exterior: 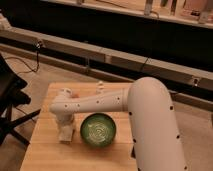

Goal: Wipe the white sponge on the table

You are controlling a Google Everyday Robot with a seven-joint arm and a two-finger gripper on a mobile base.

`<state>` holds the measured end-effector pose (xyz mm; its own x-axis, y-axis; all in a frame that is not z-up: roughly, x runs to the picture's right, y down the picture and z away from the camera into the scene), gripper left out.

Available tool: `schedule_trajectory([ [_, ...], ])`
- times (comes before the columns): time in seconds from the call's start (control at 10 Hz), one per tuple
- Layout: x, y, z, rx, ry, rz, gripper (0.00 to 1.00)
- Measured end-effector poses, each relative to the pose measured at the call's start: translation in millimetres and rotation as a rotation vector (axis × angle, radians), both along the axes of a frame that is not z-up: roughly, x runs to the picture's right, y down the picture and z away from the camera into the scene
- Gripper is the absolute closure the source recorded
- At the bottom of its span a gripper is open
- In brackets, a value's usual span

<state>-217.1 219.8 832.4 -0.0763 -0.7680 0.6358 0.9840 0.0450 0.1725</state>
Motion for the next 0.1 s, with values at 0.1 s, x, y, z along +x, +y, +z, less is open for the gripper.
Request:
schedule_trajectory([
  [0.1, -0.8, 1.1, -1.4, 0.0, -0.005, 0.0, 1.0],
])
